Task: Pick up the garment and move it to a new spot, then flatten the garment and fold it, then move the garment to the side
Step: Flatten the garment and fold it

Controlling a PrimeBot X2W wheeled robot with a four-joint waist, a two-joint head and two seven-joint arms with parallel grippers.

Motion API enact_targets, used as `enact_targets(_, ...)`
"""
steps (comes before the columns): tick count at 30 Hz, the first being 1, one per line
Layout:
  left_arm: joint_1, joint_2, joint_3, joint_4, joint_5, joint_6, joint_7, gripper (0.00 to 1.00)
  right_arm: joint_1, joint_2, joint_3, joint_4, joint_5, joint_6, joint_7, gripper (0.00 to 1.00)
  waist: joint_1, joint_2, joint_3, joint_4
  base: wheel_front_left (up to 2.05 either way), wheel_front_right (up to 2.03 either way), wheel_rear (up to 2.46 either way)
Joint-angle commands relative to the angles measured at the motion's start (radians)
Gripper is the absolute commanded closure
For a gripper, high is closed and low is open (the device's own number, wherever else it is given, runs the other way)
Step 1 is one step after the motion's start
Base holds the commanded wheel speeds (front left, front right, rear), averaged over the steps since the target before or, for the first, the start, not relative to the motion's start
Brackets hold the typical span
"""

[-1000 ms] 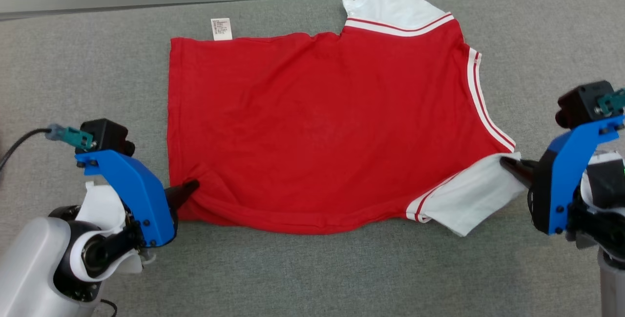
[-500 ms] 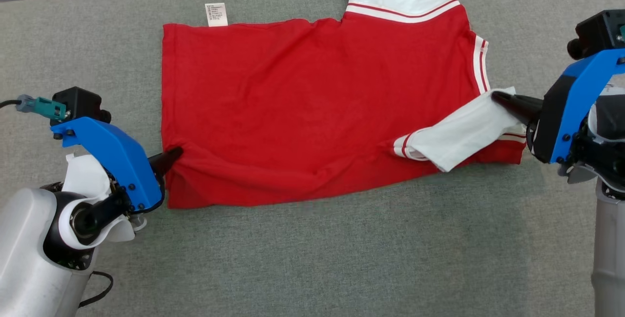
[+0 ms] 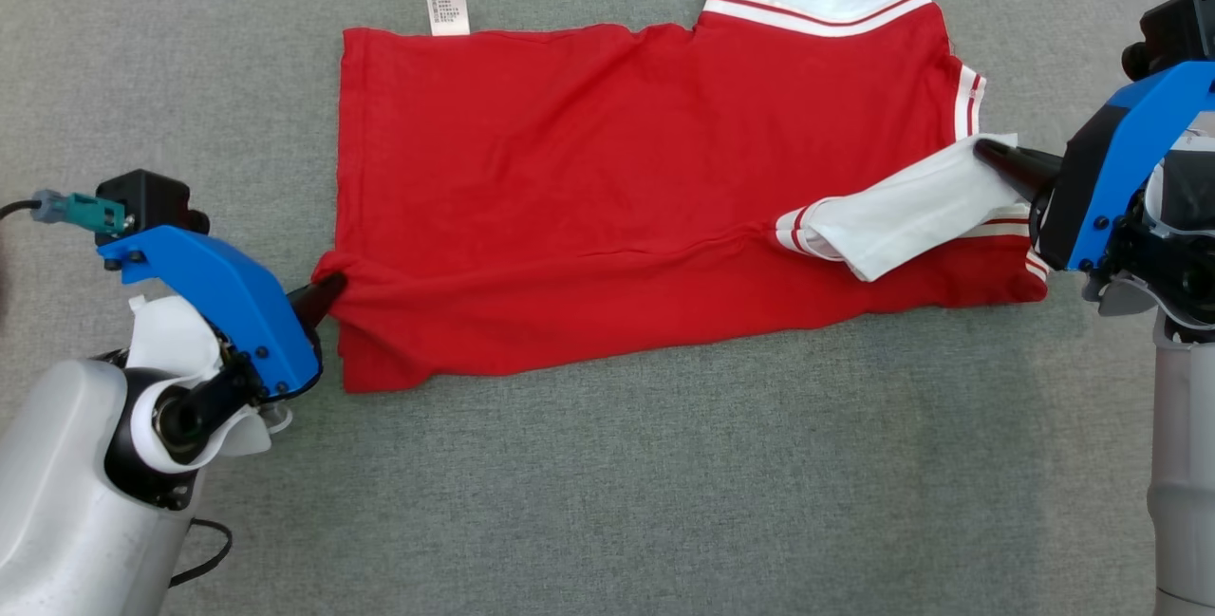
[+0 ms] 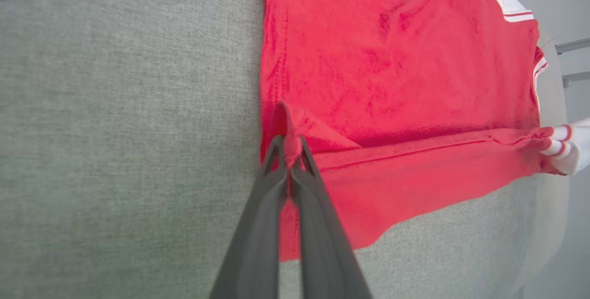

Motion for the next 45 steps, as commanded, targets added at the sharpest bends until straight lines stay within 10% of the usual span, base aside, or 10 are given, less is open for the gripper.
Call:
enact_targets(1, -0.021, -0.016, 0.003, 0.012, -0.004, -0.011, -0.012, 0.8, -0.022, 0.001, -0.004, 0.019, -0.003, 0.0, -0.018, 0.6, -0.0001, -0.0003, 0.0, 0.004, 0.0, 0.0, 0.0)
enact_targets(2, -0.026, -0.02, 0.003, 0.019, -0.004, -0.014, -0.02, 0.19, -0.023, 0.002, -0.004, 0.028, -0.004, 0.0, -0.025, 0.02, -0.0001, -0.0003, -0.001, 0.006, 0.0, 0.0, 0.0)
enact_targets(3, -0.032, -0.025, 0.004, 0.026, -0.002, -0.019, -0.029, 0.0, -0.024, 0.002, -0.005, 0.037, -0.006, 0.0, -0.035, 0.0, -0.0001, -0.0003, -0.003, 0.007, 0.0, 0.0, 0.0)
enact_targets(18, 0.045, -0.034, -0.011, 0.064, 0.152, -0.071, -0.331, 0.0, 0.05, -0.033, 0.017, 0.077, -0.026, 0.0, -0.309, 0.0, -0.0001, -0.0003, -0.1, 0.023, 0.0, 0.0, 0.0)
enact_targets(28, 0.241, -0.115, -0.039, 0.074, 0.307, 0.012, -0.68, 0.0, 0.264, -0.035, -0.042, 0.006, -0.158, 0.0, -0.388, 0.0, -0.0001, -0.0003, -0.133, 0.034, 0.0, 0.0, 0.0)
enact_targets(45, 0.16, -0.217, -0.147, 0.27, 0.413, 0.044, -0.759, 0.0, 0.274, 0.086, -0.197, 0.117, -0.333, 0.0, -0.517, 0.0, -0.0001, -0.0003, -0.085, 0.032, 0.0, 0.0, 0.0)
